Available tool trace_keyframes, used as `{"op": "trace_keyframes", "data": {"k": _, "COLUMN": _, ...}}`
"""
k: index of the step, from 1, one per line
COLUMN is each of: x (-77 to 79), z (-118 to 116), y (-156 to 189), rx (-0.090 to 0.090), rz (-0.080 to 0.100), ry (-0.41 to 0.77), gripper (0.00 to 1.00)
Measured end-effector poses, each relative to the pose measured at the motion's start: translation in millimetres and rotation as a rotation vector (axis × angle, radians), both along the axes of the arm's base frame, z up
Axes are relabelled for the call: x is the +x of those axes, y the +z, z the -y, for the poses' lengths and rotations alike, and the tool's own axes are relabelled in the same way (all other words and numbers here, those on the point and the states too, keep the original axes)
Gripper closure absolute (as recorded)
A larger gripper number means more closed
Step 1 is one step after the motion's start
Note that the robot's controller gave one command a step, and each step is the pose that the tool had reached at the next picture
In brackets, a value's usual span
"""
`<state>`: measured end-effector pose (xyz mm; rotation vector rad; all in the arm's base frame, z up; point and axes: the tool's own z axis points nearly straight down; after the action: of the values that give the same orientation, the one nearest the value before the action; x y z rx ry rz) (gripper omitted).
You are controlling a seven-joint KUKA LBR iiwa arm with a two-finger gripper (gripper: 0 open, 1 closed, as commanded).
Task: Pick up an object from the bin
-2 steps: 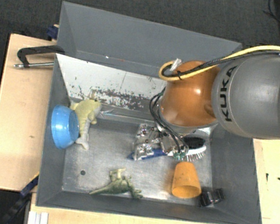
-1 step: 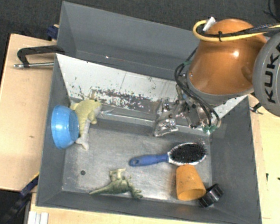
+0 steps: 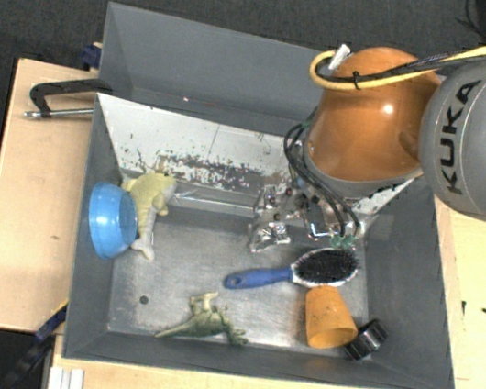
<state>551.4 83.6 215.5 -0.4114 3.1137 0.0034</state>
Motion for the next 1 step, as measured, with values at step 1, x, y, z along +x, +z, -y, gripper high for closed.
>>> {"op": "trace_keyframes", "data": {"k": 1, "x": 0.7, "z": 1.8, "y": -0.3, "rx": -0.001, "rz": 0.001, "ry": -0.003, "gripper": 0.00}}
